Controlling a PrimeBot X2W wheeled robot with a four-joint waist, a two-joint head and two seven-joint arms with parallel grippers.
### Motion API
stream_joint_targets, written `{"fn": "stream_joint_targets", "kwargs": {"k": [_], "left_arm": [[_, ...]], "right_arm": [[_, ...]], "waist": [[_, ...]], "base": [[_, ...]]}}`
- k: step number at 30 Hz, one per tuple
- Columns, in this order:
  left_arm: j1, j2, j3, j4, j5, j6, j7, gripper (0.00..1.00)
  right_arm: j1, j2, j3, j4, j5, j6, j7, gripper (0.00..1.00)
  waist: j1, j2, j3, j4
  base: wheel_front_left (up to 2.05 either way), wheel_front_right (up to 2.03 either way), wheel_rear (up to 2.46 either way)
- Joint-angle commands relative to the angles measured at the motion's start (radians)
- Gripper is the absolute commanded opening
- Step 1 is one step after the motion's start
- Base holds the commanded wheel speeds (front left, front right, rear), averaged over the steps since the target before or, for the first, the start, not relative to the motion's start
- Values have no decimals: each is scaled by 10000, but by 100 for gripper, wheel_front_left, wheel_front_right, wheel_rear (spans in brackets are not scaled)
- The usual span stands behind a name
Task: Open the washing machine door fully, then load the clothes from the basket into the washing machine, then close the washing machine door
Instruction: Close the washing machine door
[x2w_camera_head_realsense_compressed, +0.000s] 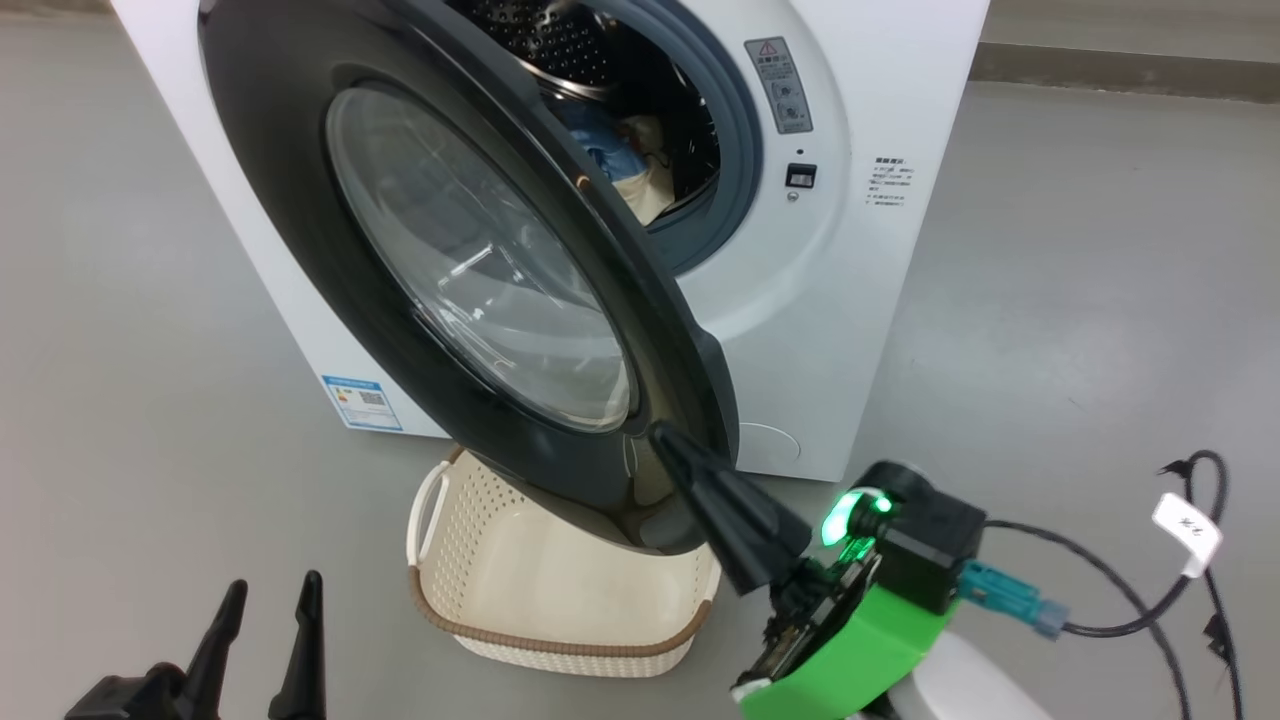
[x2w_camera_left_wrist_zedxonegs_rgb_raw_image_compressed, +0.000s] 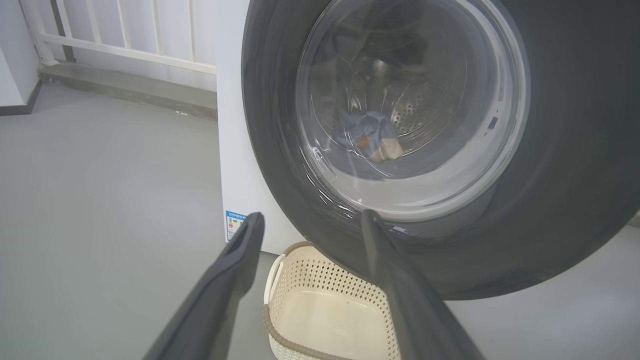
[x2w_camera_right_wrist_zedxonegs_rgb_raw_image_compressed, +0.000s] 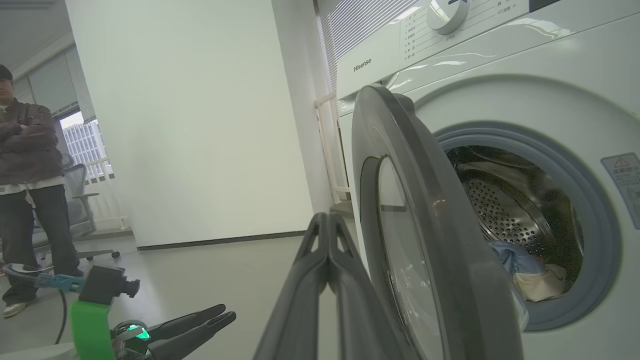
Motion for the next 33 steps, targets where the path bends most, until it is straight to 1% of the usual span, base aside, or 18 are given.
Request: {"fn": "stream_joint_targets", "kwargs": {"k": [1,6,13,17,26,33], "left_arm": [[-209,144,338,-253,61,-15,-65,100],[-244,113,314,-261,16,-15,-65,100],[-406,51,234,-227,-38,-15,-65,100],[-496,40,177,-219,-63,-15,-65,100],[-786,39,140,-218,-151,-15,-65,100],[-927,72,168,-246,-191,-15,-65,100]], "right_arm": [[86,199,317,26,185,27,-48,0],[138,267,831,1067,472,27,-48,0],[-93,247,1048,2575,717,27,-48,0],[-334,197,1039,3233,801,27,-48,0],[-850,116,559,3993,853,27,-48,0],[-1139,92,161,4189,791,27,-48,0]], "waist": [[-1,0,16,66],[-1,0,165,179],[-1,0,441,341],[-1,0,617,422],[-1,0,1060,546],[-1,0,1315,546]], "base": [[0,0,0],[0,0,0],[0,0,0],[0,0,0],[0,0,0],[0,0,0]]}}
